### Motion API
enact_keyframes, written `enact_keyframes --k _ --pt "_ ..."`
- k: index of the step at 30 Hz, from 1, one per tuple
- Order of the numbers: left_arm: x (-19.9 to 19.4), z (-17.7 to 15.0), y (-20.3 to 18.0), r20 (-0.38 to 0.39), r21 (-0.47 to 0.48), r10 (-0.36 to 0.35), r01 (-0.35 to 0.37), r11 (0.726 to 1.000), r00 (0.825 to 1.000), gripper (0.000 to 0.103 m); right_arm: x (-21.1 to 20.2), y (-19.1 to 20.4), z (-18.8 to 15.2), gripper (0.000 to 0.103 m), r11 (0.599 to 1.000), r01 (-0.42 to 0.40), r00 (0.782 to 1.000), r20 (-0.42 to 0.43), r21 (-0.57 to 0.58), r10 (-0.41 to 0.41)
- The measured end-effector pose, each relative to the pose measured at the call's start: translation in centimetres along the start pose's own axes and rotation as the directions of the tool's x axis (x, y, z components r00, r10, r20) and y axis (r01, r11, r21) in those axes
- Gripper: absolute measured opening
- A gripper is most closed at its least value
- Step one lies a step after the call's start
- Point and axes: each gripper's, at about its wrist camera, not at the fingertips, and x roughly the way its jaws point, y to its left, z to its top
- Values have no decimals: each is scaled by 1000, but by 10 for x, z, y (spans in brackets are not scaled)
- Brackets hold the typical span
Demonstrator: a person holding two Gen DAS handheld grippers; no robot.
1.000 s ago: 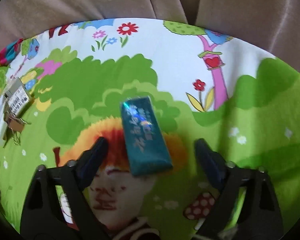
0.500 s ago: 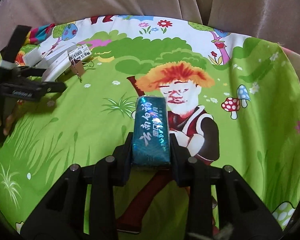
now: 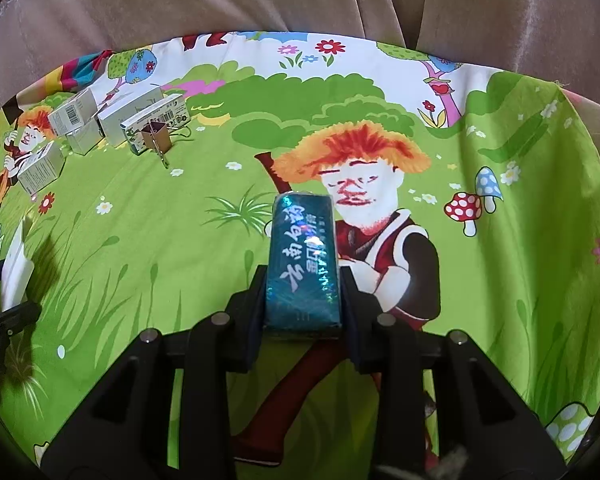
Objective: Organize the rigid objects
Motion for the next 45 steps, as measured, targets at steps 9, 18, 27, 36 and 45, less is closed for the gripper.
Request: enact_keyframes --k 9,18,27,36,45 --pt "11 8 8 3 -14 12 -12 1000 1000 88 0 0 0 39 1000 0 1000 0 1 0" --pt "-37 -10 1 97 -79 -21 28 997 995 64 -18 6 -17 37 998 -35 999 23 53 34" --pt "-164 -22 -17 491 -119 156 -112 987 857 64 -147 76 -65 37 1000 -11 923 385 -7 13" --pt "-251 -23 -22 711 -176 182 -79 981 679 64 -285 121 -77 37 995 90 635 773 -50 -18" --pt "-304 -36 -45 799 -150 184 -106 983 572 64 -355 153 -87 37 984 152 448 894 -91 13"
